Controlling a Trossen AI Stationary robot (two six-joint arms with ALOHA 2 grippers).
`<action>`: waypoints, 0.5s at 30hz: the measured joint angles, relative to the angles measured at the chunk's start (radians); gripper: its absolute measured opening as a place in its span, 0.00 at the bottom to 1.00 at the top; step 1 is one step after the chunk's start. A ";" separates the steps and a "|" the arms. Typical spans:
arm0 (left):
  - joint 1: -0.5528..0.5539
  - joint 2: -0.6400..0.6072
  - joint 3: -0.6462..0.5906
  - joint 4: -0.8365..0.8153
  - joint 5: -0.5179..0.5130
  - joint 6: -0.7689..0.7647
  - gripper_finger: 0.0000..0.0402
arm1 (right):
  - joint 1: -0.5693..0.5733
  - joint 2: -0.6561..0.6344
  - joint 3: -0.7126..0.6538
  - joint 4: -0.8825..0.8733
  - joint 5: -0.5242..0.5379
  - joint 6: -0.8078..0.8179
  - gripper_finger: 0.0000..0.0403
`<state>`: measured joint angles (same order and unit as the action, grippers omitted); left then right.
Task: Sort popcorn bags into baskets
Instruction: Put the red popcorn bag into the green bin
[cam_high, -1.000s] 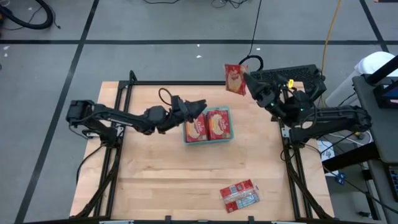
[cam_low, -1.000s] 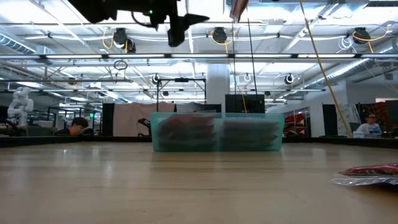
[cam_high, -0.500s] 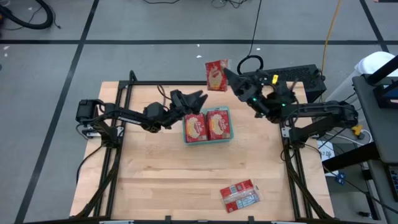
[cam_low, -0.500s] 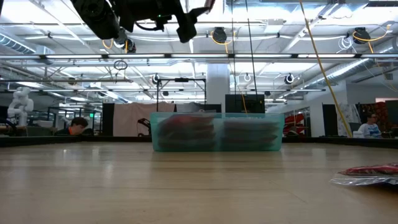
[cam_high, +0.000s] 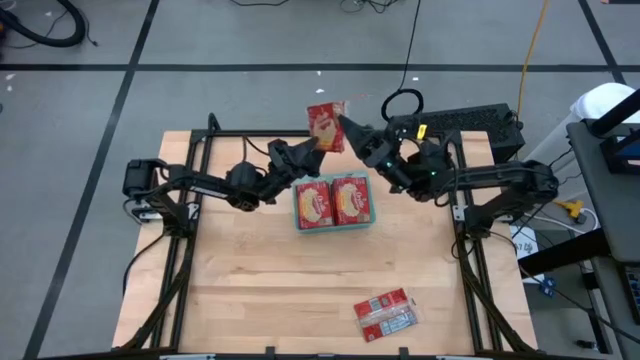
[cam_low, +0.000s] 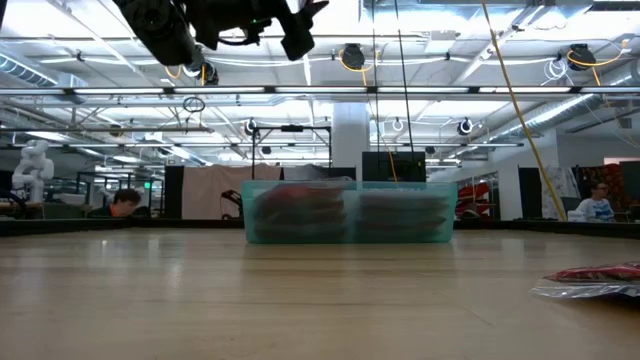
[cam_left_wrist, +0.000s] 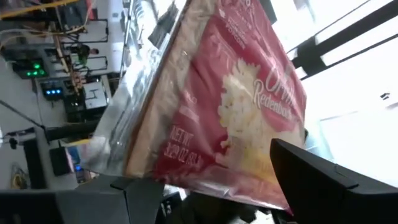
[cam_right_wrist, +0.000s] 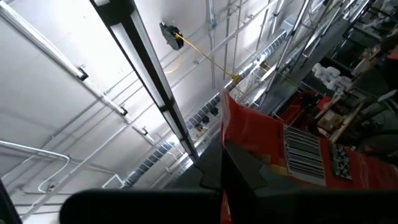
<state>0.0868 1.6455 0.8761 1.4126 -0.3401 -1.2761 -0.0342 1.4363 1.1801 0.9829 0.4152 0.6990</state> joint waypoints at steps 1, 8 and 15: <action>0.000 0.001 0.000 0.004 0.000 0.010 0.69 | 0.004 0.002 0.000 -0.001 0.001 0.000 0.00; 0.000 0.000 0.000 0.061 -0.001 0.082 0.43 | 0.017 -0.014 0.000 -0.063 -0.002 -0.002 0.00; 0.006 0.000 0.000 0.063 0.008 0.106 0.04 | 0.016 -0.098 -0.001 -0.294 -0.022 0.042 0.00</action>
<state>0.0925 1.6459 0.8761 1.4756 -0.3320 -1.1702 -0.0181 1.3382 1.1790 0.6884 0.3930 0.7406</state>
